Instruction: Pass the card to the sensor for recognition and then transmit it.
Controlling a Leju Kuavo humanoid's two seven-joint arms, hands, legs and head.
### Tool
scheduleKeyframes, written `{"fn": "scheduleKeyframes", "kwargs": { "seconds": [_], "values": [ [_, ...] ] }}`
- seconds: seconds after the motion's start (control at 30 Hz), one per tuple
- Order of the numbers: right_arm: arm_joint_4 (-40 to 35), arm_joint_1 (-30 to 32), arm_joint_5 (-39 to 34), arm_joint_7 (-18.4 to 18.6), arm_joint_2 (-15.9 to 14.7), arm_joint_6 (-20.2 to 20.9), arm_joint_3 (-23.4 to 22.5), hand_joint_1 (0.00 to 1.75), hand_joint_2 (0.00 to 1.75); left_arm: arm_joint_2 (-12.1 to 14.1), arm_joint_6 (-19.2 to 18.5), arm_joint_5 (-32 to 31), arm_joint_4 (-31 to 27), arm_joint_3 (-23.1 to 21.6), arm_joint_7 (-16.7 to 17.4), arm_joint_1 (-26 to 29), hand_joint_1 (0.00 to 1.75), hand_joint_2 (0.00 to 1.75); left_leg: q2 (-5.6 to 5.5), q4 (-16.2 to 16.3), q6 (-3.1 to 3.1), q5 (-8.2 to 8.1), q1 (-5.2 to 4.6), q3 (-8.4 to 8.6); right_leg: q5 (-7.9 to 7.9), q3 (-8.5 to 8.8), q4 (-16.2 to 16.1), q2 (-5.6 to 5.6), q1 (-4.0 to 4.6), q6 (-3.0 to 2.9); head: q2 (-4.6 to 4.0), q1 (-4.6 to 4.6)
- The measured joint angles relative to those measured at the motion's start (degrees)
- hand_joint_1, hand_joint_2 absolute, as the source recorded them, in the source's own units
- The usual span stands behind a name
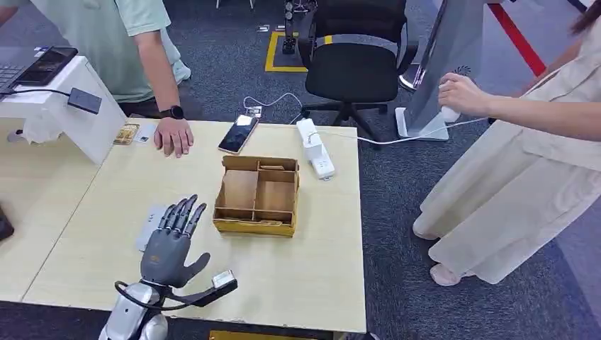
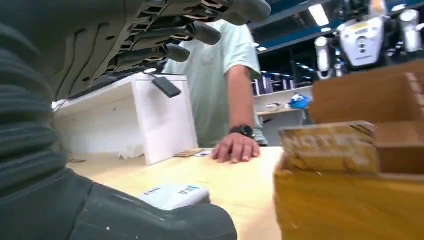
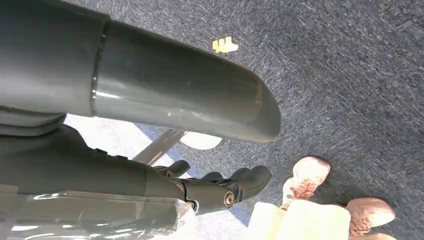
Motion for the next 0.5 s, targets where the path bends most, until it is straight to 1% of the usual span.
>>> {"fn": "scheduleKeyframes", "kwargs": {
  "seconds": [0.13,0.23,0.37,0.5],
  "values": [
    [0.3,-0.2,0.0,0.0,0.0,0.0,0.1,0.00,0.00,0.8,-0.9,-0.6,2.9,-3.1,1.6,-0.4,0.00,1.75,0.00,0.0,0.00,0.00,0.00,0.00,0.00,-0.01,0.0,0.01,0.00,0.00,0.00,0.00],
    [0.4,-0.3,0.0,0.0,0.0,0.0,0.2,0.00,0.00,1.3,-0.8,-0.6,4.3,-4.8,1.6,-0.8,0.00,1.75,0.00,0.0,0.00,0.00,0.00,-0.01,0.00,-0.01,0.0,-0.01,0.00,0.00,0.00,0.00],
    [0.5,-0.4,0.0,0.0,0.0,0.0,0.2,0.00,0.00,1.7,-0.8,-0.8,5.2,-5.9,1.6,-1.2,0.00,1.75,0.00,0.0,0.00,0.00,0.00,0.00,0.00,-0.01,0.0,0.00,0.00,0.00,0.02,0.00],
    [0.7,-0.4,0.0,0.0,0.0,0.1,0.8,0.00,0.00,2.1,-0.7,-1.4,6.0,-6.7,2.7,-2.1,0.00,1.75,0.00,0.0,0.00,0.00,0.00,0.00,0.00,0.00,0.0,-0.01,0.00,0.00,0.00,0.02]
  ]
}}
